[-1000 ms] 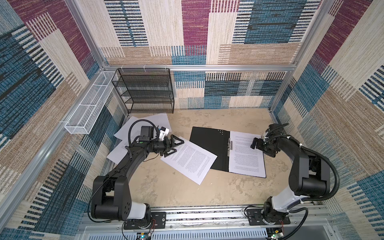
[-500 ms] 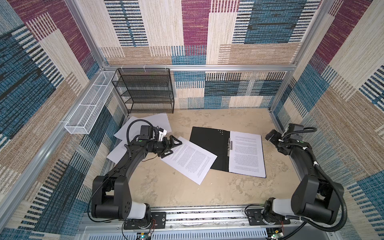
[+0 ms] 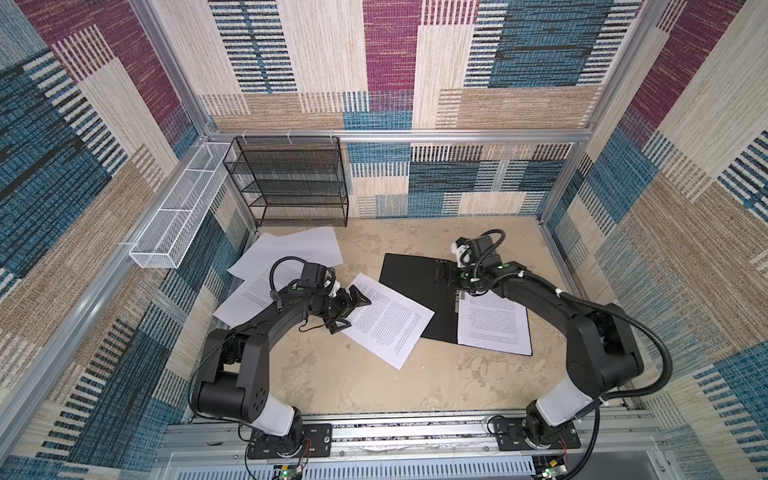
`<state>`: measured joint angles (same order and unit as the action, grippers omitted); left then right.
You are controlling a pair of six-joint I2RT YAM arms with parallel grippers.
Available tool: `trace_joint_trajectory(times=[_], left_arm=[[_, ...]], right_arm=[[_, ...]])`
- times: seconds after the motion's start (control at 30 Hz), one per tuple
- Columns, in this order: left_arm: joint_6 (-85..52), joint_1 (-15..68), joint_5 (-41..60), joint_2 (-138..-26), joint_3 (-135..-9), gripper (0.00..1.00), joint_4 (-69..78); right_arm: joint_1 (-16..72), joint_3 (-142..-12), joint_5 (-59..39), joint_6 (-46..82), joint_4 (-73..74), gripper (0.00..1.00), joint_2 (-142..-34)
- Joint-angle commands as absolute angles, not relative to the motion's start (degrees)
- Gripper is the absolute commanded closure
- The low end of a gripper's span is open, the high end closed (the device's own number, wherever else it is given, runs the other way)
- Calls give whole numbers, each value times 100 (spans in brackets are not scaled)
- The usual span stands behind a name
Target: Put the files into the folder
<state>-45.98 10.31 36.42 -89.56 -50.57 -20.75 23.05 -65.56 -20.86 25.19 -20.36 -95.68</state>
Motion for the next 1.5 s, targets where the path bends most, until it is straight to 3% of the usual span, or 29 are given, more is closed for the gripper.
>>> trace_joint_trajectory(times=[0.0, 0.57, 0.8, 1.13, 1.47], left_arm=[[-4808, 1062, 3393, -9233, -5186, 1, -1599], [-4008, 1055, 2534, -10420, -6025, 1, -2525], [-4021, 1045, 2520, -10613, -6002, 1, -2505], [-3929, 1013, 2468, -10626, -6039, 1, -2633], [-3874, 985, 2448, -10608, -6038, 1, -2729]], right_arm=[[2568, -6684, -2318, 2484, -1601, 4, -9882], [3051, -7246, -2302, 1776, -2031, 3, -11244], [3103, -7345, -3771, 2136, -1725, 3, -11593], [3103, -7750, -4478, 2430, -1476, 2, -11815], [3095, -8348, -5794, 2381, -974, 0, -12178]])
